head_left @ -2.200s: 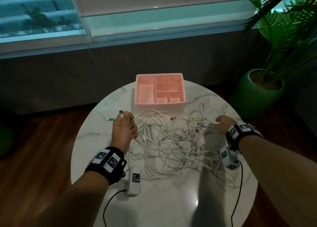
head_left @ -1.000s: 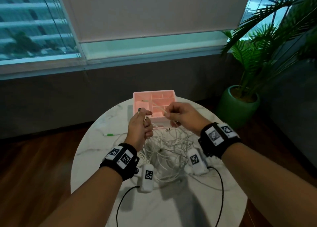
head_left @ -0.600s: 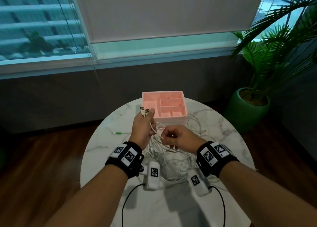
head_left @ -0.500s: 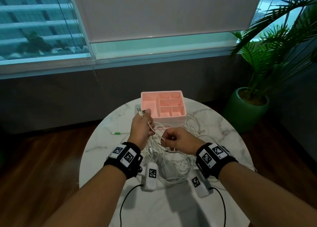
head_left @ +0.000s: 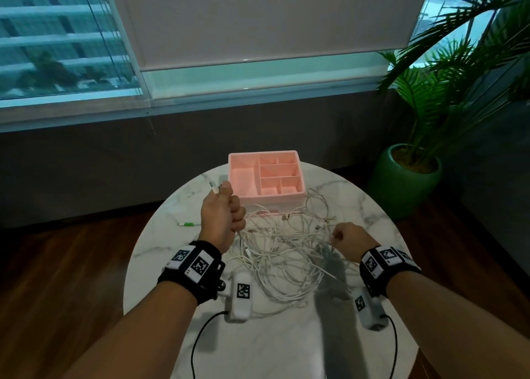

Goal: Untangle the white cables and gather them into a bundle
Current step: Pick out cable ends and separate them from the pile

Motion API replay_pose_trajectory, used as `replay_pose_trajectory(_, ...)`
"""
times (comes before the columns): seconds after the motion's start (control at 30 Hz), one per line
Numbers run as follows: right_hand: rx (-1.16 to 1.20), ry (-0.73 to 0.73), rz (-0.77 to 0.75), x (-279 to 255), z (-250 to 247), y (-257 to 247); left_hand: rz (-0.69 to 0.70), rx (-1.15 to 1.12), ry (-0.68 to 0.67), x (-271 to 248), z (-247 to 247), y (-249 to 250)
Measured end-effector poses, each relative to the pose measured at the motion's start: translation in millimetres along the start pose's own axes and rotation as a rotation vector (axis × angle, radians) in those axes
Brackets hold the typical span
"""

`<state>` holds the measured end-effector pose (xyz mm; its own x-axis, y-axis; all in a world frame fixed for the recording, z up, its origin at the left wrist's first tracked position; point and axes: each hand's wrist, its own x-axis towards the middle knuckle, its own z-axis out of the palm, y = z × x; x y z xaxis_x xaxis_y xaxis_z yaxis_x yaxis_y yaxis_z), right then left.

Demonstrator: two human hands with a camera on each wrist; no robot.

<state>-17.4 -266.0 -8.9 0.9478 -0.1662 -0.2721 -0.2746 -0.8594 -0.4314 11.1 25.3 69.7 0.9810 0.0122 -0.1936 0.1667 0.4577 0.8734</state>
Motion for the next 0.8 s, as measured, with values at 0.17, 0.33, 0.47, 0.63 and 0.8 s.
replay_pose_trajectory(0.17, 0.445, 0.256, -0.05, 3.9, -52.2, -33.2, 0.02, 0.148, -0.032, -0.8, 1.0, -4.4)
replay_pose_trajectory(0.33, 0.56, 0.397, -0.285, -12.9, -99.6, -92.0, 0.077, 0.243, -0.097, -4.6, 7.5, -3.5)
replay_pose_trajectory(0.47, 0.723, 0.224, -0.35, -31.8, -100.6, -128.3, 0.138, 0.317, -0.177, -9.0, 14.6, -4.6)
replay_pose_trajectory(0.63, 0.627, 0.002, -0.458, -41.8, -78.5, -149.0, 0.131, 0.335, -0.215, -13.9, 24.6, -6.0)
replay_pose_trajectory(0.8, 0.764, -0.082, -0.477, -45.1, -63.1, -156.3, 0.111, 0.345, -0.205, -14.0, 25.4, -5.6)
